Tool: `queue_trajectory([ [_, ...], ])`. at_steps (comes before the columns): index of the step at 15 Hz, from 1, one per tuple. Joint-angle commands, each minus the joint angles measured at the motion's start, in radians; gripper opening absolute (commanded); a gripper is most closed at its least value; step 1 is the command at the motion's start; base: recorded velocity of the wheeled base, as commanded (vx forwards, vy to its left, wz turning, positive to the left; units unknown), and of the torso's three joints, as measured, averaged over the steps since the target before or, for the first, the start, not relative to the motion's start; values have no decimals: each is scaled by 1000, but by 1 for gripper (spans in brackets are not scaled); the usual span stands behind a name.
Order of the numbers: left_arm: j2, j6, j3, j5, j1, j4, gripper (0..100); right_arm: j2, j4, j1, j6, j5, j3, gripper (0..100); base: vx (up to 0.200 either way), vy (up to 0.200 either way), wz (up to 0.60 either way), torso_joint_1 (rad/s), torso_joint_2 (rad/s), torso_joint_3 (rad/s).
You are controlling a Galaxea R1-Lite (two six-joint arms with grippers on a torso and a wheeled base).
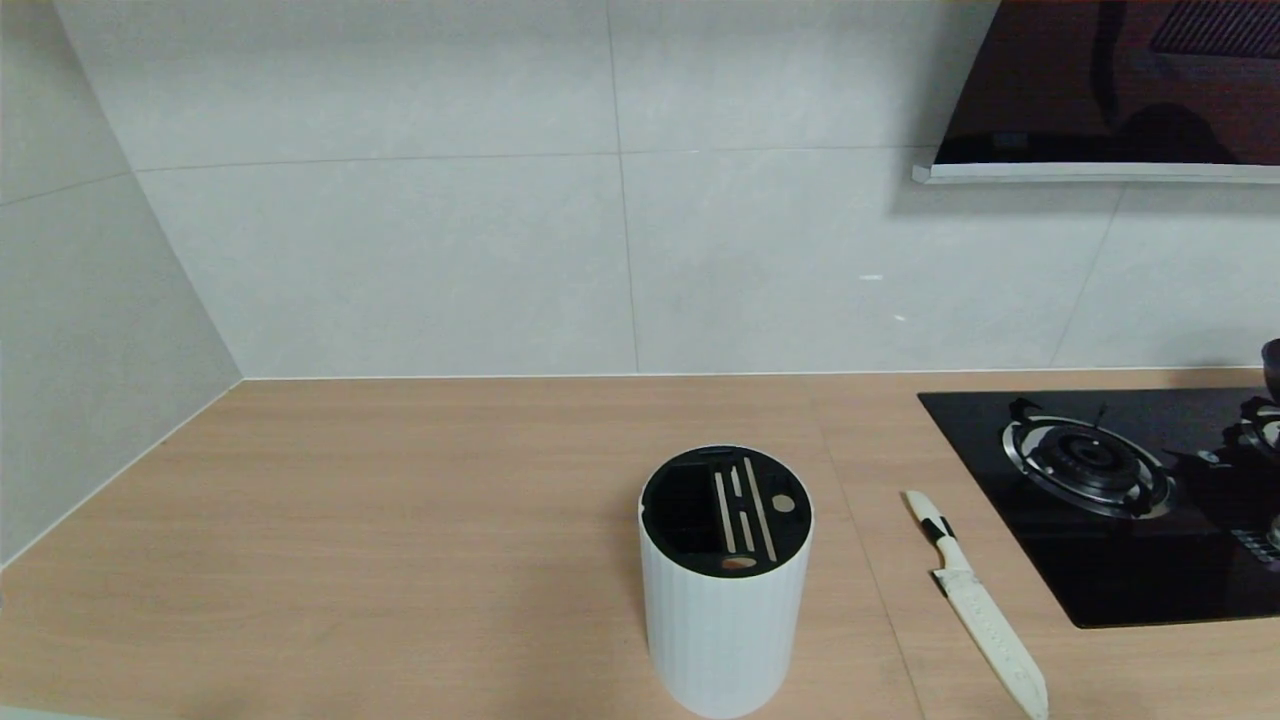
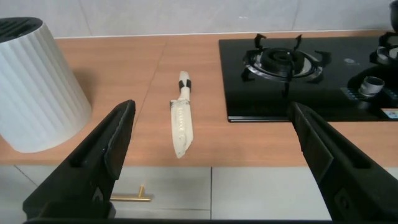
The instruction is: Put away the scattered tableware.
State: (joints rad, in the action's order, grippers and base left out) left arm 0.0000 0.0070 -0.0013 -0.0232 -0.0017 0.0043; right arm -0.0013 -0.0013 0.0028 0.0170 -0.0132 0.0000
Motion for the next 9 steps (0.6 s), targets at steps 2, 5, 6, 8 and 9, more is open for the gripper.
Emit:
queue_trajectory([
  [2,0,1,0,0,0,0,100,1,0,0,0,-1,-2,100,0,0,0,0,0,0],
  [5,0,1,0,0,0,0,100,1,0,0,0,-1,0,100,0,0,0,0,0,0],
  [6,0,1,0,0,0,0,100,1,0,0,0,-1,0,100,0,0,0,0,0,0],
  [8,0,1,0,0,0,0,100,1,0,0,-2,-1,0,100,0,0,0,0,0,0],
  [9,0,1,0,0,0,0,100,1,0,0,-3,-1,0,100,0,0,0,0,0,0],
])
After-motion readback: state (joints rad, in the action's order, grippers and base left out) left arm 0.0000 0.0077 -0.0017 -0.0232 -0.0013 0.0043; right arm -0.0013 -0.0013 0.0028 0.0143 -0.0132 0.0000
